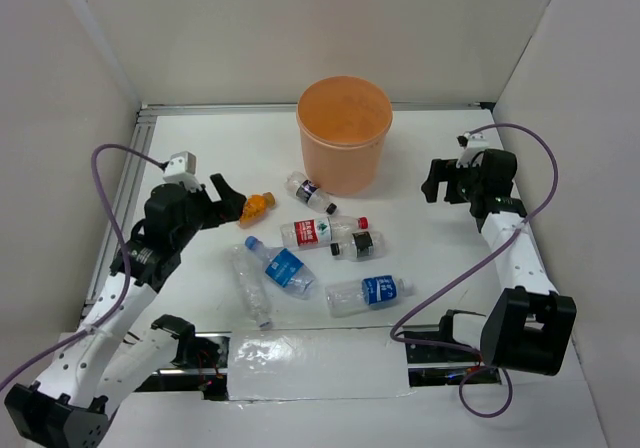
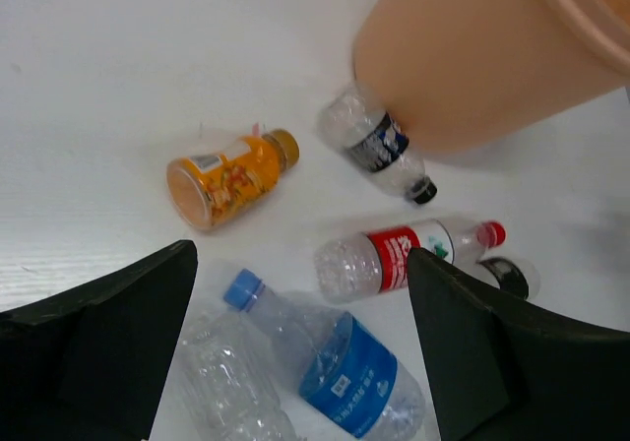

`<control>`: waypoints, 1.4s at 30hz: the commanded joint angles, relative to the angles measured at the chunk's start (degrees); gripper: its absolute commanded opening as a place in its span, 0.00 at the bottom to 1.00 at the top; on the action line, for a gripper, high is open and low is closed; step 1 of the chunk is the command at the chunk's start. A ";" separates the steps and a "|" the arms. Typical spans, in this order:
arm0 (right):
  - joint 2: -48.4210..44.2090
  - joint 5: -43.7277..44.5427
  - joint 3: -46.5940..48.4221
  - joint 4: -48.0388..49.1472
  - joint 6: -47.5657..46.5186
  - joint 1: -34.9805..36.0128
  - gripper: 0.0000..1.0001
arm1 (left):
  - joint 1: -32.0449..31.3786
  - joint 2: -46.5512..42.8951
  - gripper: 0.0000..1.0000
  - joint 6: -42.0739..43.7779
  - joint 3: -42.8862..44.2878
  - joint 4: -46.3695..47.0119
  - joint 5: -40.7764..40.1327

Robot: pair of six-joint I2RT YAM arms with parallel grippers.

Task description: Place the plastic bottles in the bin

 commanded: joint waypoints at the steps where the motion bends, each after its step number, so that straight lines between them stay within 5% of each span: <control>1: -1.82 -2.46 2.07 -1.82 -1.35 -0.54 1.00 | -2.49 1.90 1.00 -2.19 0.91 -5.76 2.47; 7: -3.76 -15.48 2.59 -6.21 -14.71 -0.55 1.00 | -5.83 8.13 0.99 3.24 3.80 -6.30 0.79; 9: -1.92 -19.36 3.56 -7.62 -15.69 -0.55 0.60 | -6.45 11.02 0.89 7.98 4.68 -5.69 0.79; 11: -0.60 -21.81 5.23 -10.59 -17.08 -0.55 0.31 | -6.97 12.79 0.80 11.60 5.29 -3.33 0.79; 13: 1.25 -23.06 6.55 -12.01 -18.85 -0.55 0.40 | -6.98 16.20 0.62 18.60 5.82 -1.73 1.40; 14: 1.77 -24.37 6.55 -12.80 -19.72 -0.55 0.51 | -6.98 17.53 0.62 20.91 6.52 -0.94 2.19; 15: 2.56 -24.90 7.16 -13.50 -20.34 -0.55 0.83 | -7.50 18.85 0.66 25.45 6.53 0.20 2.98; 17: 3.09 -25.69 7.17 -14.39 -21.66 -0.55 0.95 | -7.51 22.87 0.79 29.09 8.55 0.99 3.94; 20: 2.49 -26.92 6.64 -14.92 -23.15 -0.55 0.98 | -7.51 28.93 0.88 34.37 11.18 1.00 4.83; 29: 0.81 -28.60 5.32 -15.80 -26.76 -0.55 1.00 | -8.03 49.87 0.90 39.21 20.93 2.22 -8.96; 37: 0.20 -28.07 5.32 -17.64 -28.00 -0.55 1.00 | -5.66 58.40 0.86 39.04 22.44 2.23 -10.37; 38: 0.20 -28.07 5.32 -17.64 -28.52 -0.55 1.00 | -5.66 58.41 0.84 38.51 21.57 2.23 -9.85; 41: -0.33 -28.77 4.80 -18.87 -29.75 -0.55 0.96 | -5.66 56.48 0.46 36.41 19.81 2.23 -9.32; 42: -0.85 -29.56 4.80 -18.87 -30.62 -0.55 0.87 | -5.66 55.52 0.34 35.70 19.80 1.62 -9.32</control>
